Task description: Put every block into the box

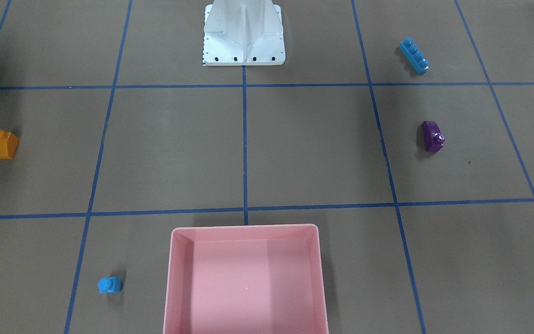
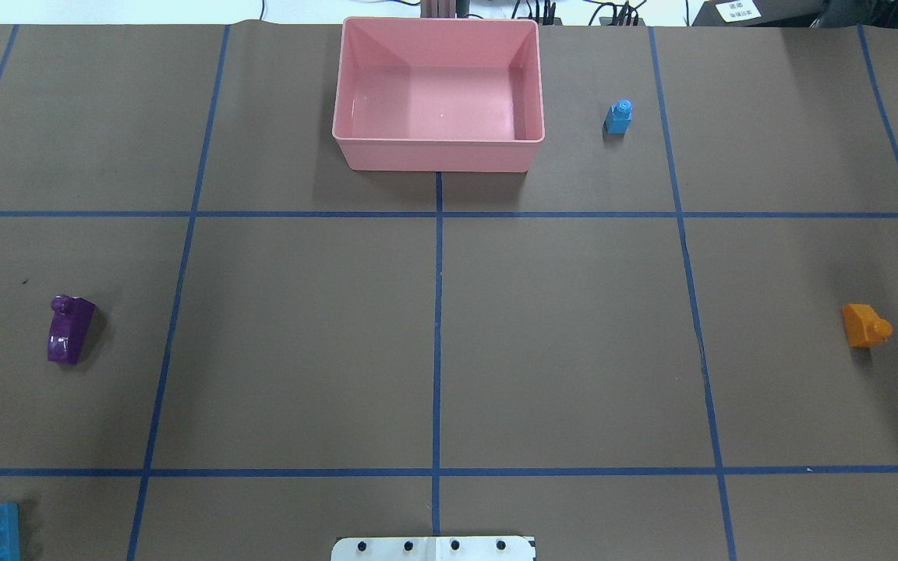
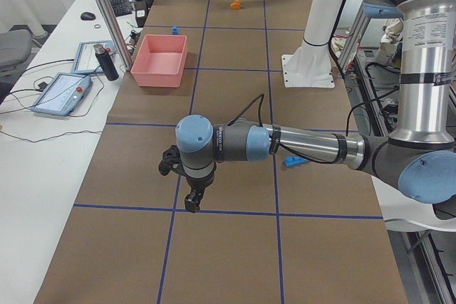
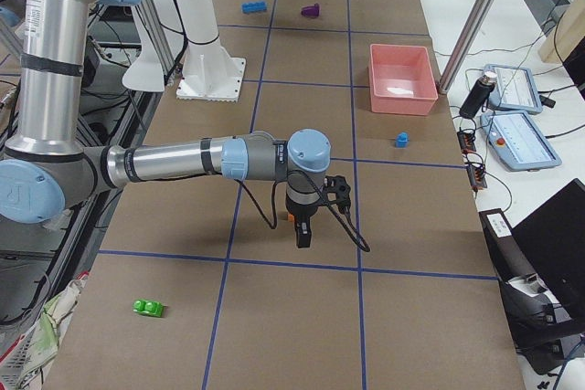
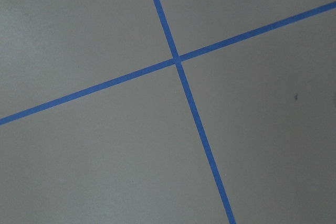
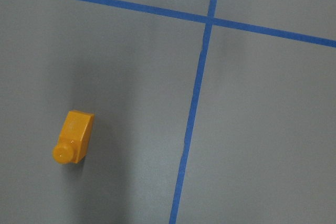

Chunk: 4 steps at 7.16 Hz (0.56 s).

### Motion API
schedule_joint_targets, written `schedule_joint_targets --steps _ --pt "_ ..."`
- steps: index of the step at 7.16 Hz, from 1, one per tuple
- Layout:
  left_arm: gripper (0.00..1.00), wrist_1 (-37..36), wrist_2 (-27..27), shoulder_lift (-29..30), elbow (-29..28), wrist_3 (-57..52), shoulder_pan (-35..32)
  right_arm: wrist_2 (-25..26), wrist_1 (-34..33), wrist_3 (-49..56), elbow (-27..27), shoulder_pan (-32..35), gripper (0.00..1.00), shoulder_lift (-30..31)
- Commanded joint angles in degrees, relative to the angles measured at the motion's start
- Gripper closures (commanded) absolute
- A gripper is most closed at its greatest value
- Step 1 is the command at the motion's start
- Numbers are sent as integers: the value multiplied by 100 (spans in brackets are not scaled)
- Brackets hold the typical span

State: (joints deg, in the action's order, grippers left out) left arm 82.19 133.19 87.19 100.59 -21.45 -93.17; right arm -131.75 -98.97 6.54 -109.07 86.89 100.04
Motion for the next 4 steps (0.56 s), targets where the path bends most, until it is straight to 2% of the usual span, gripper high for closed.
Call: schedule_joint_targets --steps 1,4 --pt "0 7 -4 0 31 0 9 -17 418 -377 26 -110 0 -3" --pt "0 33 -22 35 57 53 44 9 1482 -2054 52 -1047 0 -2"
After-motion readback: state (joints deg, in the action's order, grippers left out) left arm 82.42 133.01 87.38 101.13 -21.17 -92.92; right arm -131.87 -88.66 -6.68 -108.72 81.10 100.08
